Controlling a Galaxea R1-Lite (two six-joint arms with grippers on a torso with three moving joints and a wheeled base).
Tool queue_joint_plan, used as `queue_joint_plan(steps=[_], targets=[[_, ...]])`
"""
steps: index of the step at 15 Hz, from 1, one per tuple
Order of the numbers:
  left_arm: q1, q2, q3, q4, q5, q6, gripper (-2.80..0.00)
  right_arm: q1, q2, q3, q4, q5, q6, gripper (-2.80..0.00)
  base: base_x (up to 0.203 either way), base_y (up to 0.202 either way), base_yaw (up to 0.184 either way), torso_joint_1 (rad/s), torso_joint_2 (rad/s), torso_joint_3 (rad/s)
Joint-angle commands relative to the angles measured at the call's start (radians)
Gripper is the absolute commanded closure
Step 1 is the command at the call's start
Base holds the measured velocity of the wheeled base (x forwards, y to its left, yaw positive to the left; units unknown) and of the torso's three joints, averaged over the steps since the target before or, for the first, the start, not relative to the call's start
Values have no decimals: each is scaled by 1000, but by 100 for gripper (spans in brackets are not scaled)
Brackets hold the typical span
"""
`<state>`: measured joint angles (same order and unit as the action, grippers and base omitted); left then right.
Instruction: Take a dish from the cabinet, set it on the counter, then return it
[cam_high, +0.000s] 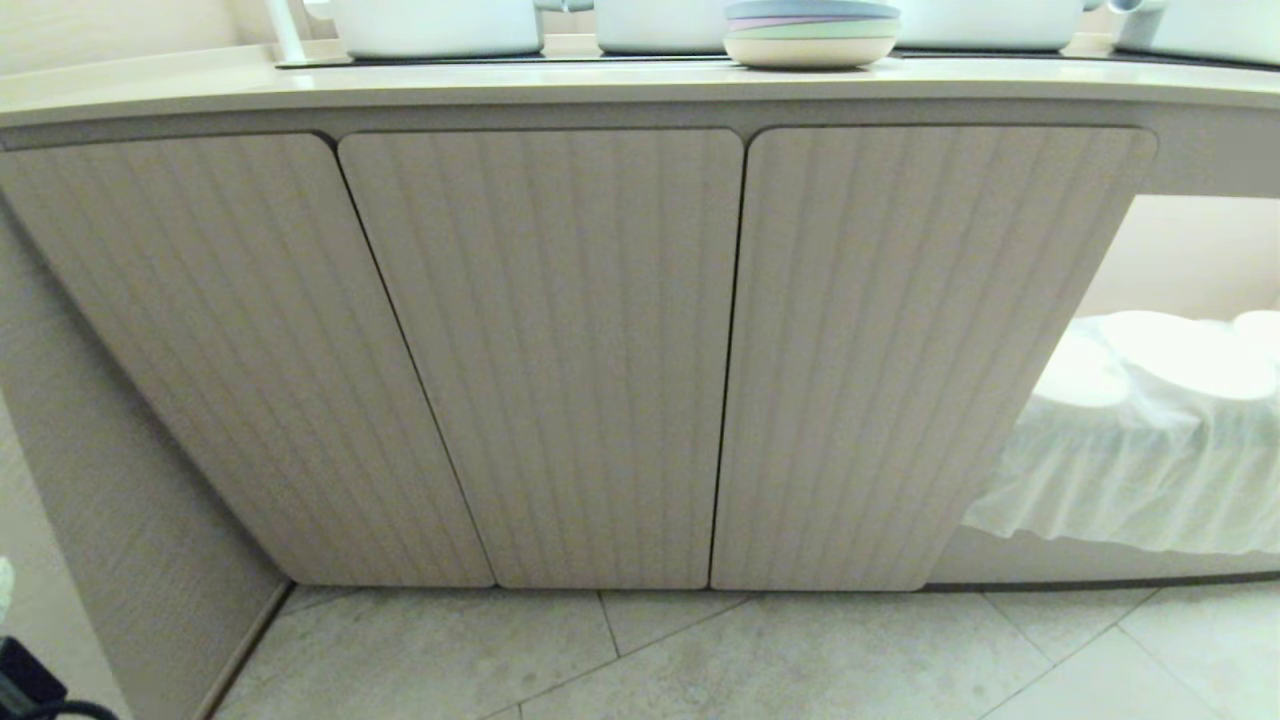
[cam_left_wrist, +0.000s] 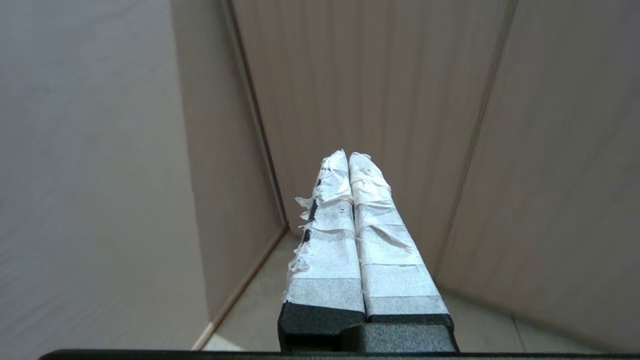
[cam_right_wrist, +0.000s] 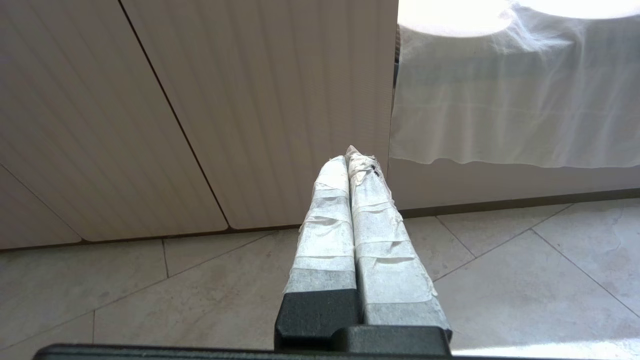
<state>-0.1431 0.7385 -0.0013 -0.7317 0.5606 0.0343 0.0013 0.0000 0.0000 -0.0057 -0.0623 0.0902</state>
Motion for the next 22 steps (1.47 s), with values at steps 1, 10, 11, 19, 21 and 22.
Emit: queue_joint_plan(steps=[1, 10, 11, 19, 21, 22], targets=[[68, -215, 1, 159, -139, 1, 0, 0, 0, 0, 0, -1, 0, 0, 0, 0, 0, 0, 0, 0], [153, -634, 1, 625, -499, -83, 0, 0, 0, 0, 0, -1, 0, 0, 0, 0, 0, 0, 0, 0], [150, -686, 1, 659, -524, -75, 0, 0, 0, 0, 0, -1, 0, 0, 0, 0, 0, 0, 0, 0], [143, -737, 1, 723, -558, -51, 0, 0, 0, 0, 0, -1, 0, 0, 0, 0, 0, 0, 0, 0], [143, -737, 1, 723, -558, -56, 0, 0, 0, 0, 0, -1, 0, 0, 0, 0, 0, 0, 0, 0], [143, -737, 1, 723, -558, -57, 0, 0, 0, 0, 0, -1, 0, 0, 0, 0, 0, 0, 0, 0]])
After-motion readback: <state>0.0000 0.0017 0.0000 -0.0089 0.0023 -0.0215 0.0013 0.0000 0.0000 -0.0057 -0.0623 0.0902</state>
